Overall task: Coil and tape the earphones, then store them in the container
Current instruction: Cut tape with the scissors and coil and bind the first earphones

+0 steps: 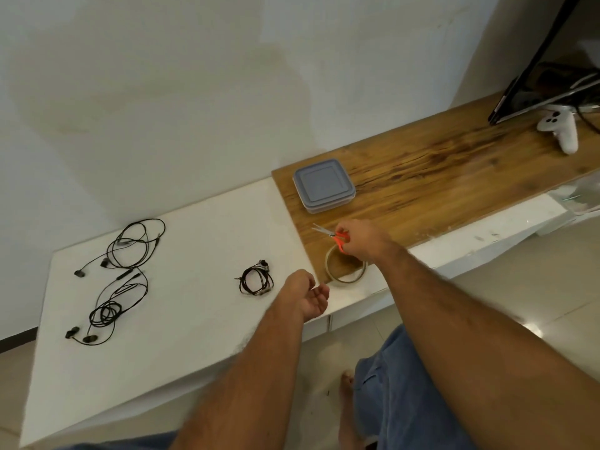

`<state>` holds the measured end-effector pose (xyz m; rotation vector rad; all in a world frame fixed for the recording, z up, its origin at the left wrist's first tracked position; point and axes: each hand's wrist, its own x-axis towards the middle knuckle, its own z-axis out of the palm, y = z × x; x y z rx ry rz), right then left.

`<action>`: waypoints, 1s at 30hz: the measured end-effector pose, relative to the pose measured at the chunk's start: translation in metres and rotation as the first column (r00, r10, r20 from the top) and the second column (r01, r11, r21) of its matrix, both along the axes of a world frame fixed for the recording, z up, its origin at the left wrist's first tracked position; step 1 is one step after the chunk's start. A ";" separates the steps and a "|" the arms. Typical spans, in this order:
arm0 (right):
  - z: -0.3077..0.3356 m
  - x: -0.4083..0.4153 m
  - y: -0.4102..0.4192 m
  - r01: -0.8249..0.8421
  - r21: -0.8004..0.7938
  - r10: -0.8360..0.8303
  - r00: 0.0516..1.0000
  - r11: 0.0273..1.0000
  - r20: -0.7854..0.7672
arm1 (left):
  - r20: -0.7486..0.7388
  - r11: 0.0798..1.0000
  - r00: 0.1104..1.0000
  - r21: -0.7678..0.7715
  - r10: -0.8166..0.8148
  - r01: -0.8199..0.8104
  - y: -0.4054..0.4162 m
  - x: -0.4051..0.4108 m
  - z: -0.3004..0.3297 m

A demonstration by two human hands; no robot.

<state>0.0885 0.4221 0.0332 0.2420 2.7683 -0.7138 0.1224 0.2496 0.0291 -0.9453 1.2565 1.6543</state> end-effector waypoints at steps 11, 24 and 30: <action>-0.023 -0.011 -0.023 -0.053 0.187 0.078 0.988 0.981 -0.133 | 0.119 0.994 0.990 0.061 0.081 -0.089 -0.004 0.012 -0.011; -0.012 -0.021 -0.037 -0.040 0.244 0.095 0.971 0.969 -0.218 | 0.149 0.989 0.983 0.090 0.105 -0.119 -0.015 0.014 -0.018; 0.000 -0.004 -0.049 -0.094 0.086 0.113 0.959 0.992 -0.258 | 0.107 0.990 0.986 0.050 0.125 -0.131 -0.023 0.011 -0.020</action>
